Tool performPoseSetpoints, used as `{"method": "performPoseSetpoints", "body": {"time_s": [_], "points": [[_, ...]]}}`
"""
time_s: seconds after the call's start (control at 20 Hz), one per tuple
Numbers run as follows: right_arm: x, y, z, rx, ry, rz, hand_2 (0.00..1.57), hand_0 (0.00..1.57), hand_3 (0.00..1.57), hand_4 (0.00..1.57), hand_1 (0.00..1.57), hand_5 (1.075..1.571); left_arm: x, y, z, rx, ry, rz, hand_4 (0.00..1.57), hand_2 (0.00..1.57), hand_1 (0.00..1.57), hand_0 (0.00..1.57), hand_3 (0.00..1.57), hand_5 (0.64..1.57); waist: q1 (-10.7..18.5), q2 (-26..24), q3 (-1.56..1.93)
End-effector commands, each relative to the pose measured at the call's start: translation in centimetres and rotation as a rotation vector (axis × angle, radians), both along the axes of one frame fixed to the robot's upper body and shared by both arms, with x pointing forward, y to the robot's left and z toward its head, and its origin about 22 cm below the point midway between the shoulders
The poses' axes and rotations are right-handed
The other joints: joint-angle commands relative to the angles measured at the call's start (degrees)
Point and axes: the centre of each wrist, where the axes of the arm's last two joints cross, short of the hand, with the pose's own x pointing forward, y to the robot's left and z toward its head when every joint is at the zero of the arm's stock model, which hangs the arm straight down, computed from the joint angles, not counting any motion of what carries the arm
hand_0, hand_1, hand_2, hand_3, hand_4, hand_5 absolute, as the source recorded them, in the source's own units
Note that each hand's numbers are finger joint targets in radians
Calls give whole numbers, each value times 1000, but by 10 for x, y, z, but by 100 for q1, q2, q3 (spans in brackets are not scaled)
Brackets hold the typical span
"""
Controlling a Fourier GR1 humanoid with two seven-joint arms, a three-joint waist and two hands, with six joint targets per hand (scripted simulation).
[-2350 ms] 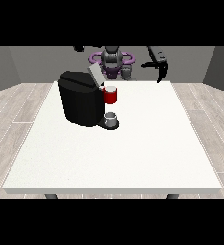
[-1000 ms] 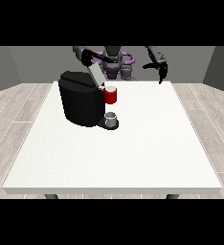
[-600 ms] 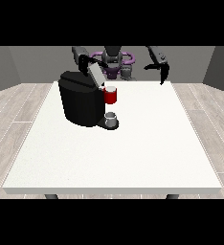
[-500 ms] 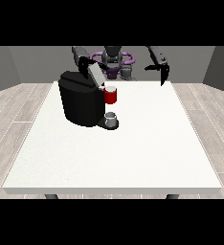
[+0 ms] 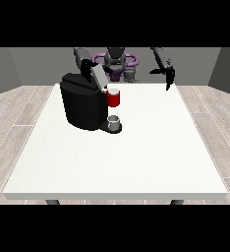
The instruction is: Insert the coffee pod into the coffee machine and close the lid
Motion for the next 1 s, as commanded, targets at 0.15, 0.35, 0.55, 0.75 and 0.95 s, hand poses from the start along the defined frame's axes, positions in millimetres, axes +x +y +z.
{"method": "performPoseSetpoints", "body": {"time_s": [0.15,0.35,0.55,0.75,0.95], "points": [[15,24,15,-15,-11,28,0,0,0,427,0,1571,14,16,5,4,-27,-5,354,0,0,0,0,1571,43,300,35],[8,47,4,-73,1,65,0,0,0,454,0,1571,11,33,7,-17,-12,10,375,0,0,0,0,1571,134,186,34],[11,52,11,-91,2,81,0,0,0,421,0,1571,19,-1,8,-16,13,-45,385,0,0,0,0,1571,294,44,36],[13,79,38,-127,-43,69,0,0,0,374,0,1571,30,2,7,-26,-8,-19,366,0,0,0,0,1571,249,297,32],[24,72,54,-182,-89,50,0,0,0,375,0,1571,24,-4,6,-25,-28,-80,372,0,0,0,0,1571,556,316,35]]}}
